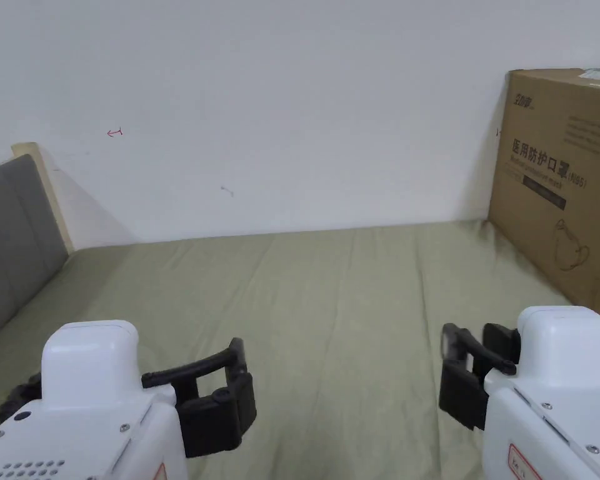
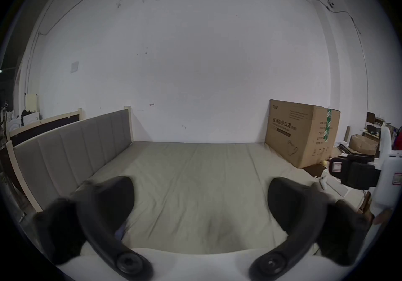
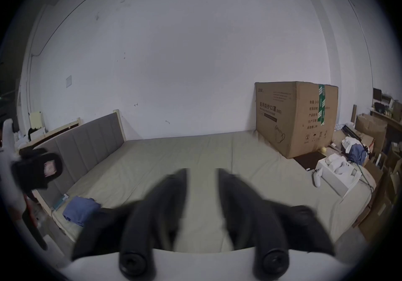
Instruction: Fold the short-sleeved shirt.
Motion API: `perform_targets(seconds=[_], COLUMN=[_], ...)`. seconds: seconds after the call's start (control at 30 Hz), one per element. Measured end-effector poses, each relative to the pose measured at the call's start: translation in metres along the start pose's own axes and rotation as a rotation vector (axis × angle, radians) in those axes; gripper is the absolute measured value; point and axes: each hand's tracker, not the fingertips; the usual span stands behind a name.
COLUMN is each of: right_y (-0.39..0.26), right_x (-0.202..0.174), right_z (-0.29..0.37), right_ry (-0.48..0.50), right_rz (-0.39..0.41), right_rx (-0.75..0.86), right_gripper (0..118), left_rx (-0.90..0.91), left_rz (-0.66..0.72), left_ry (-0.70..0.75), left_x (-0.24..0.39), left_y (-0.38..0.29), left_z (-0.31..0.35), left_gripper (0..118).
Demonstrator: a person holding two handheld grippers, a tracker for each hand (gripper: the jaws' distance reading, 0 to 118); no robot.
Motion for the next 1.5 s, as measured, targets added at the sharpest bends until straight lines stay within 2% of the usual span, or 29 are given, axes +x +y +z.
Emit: perform_targets(seconds=[0.03, 0.07, 0.13, 0.27, 0.37, 0.5, 0.6, 0.73, 0.8, 0.87, 1.0, 1.13, 1.33, 1.5], right_y=[0.0, 0.0, 0.0, 0.003, 0.007, 0.009, 0.009, 0.009, 0.009, 0.009, 0.008, 0.006, 0.004, 0.004], right_x=[0.002, 0.004, 0.004, -0.001, -0.003, -0.004, -0.004, -0.002, 0.0, 0.0, -0.001, -0.004, -0.004, -0.005], right_z=[-0.001, -0.001, 0.0, 0.001, 0.002, 0.0, -0.002, -0.006, -0.007, -0.008, -0.011, -0.012, -0.013, -0.013], right_ry=[0.018, 0.028, 0.03, 0.0, -0.003, 0.004, 0.013, 0.012, 0.012, 0.009, 0.011, 0.009, 0.017, 0.012], right_rz=[-0.018, -0.032, -0.028, 0.028, 0.034, 0.025, 0.017, 0.019, 0.009, 0.0, 0.017, 0.026, 0.021, 0.024], right_rx=[-0.013, -0.019, -0.012, 0.013, 0.026, 0.025, 0.017, 0.005, 0.004, 0.001, -0.011, -0.012, -0.022, -0.015], right_gripper=[80, 92, 101, 118, 118, 118, 118, 118, 118, 118, 118, 118, 118, 118], left_rx=[0.021, 0.034, 0.043, 0.064, 0.019, -0.076, -0.016, -0.02, -0.016, 0.024, -0.016, -0.055, -0.059, 0.004], left_rz=[-0.003, -0.019, -0.043, -0.051, -0.019, -0.016, -0.042, -0.02, -0.036, -0.045, -0.021, -0.092, 0.034, 0.002], left_ry=[-0.003, 0.004, 0.022, 0.031, -0.01, 0.081, -0.014, 0.023, 0.103, 0.099, 0.09, 0.138, 0.057, 0.046], left_x=[0.007, 0.011, 0.012, 0.013, 0.013, 0.017, 0.015, 0.019, 0.023, 0.022, 0.02, 0.025, 0.013, 0.007], left_y=[0.0, 0.0, 0.004, 0.011, 0.017, 0.022, 0.019, 0.022, 0.024, 0.022, 0.025, 0.02, 0.02, 0.012], left_z=[0.007, 0.01, 0.012, 0.012, 0.008, 0.002, 0.004, 0.005, 0.004, 0.004, 0.002, -0.007, -0.004, -0.002], left_gripper=[118, 118, 118, 118, 117, 117, 117, 117, 117, 117, 117, 117, 117, 117])
